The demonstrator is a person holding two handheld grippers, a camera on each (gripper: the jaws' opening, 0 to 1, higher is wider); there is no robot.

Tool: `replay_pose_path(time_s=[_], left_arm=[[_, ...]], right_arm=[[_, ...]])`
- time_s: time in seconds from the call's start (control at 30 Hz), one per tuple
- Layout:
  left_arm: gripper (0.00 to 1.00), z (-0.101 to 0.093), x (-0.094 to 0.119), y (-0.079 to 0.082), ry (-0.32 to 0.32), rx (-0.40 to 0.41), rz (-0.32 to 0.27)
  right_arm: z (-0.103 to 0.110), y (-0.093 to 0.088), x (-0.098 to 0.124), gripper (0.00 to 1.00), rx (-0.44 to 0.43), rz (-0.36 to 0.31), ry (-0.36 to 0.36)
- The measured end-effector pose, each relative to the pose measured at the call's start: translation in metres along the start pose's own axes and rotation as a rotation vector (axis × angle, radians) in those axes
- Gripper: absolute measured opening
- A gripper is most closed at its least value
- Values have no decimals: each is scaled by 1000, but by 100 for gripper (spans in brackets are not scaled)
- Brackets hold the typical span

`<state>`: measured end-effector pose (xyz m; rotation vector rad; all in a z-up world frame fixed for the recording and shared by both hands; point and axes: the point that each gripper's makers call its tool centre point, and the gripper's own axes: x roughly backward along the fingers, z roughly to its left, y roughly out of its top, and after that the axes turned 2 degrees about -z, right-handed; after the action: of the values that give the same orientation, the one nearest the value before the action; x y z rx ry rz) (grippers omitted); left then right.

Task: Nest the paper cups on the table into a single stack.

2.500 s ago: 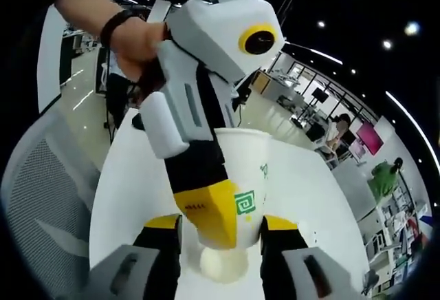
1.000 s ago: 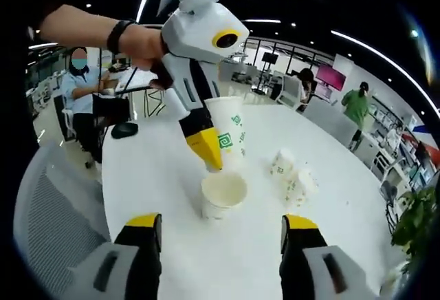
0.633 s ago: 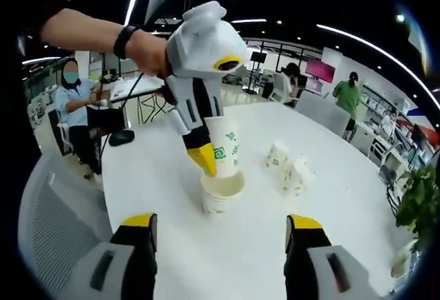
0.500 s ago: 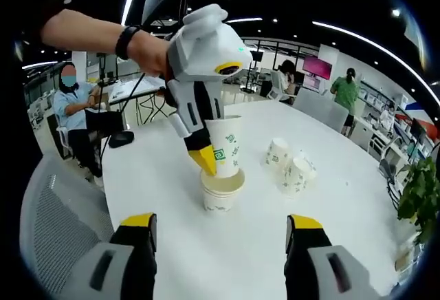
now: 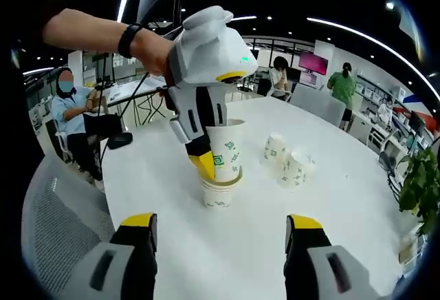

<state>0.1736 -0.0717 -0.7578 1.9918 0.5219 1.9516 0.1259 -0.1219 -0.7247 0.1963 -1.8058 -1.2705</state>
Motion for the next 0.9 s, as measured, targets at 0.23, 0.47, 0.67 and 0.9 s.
replay_pose_path(time_s=[0.23, 0.47, 0.67, 0.9], left_arm=[[0, 2, -1, -3, -6, -16, 25], [0, 2, -3, -2, -9, -26, 45], [1, 3, -4, -2, -11, -29, 49], [3, 5, -4, -1, -9, -31, 52]], right_arm=[[-1, -4, -1, 76, -5, 4, 2], [-2, -5, 2, 75, -10, 7, 1], [-3, -6, 1, 75, -11, 8, 6], [-4, -6, 0, 74, -7, 9, 10]])
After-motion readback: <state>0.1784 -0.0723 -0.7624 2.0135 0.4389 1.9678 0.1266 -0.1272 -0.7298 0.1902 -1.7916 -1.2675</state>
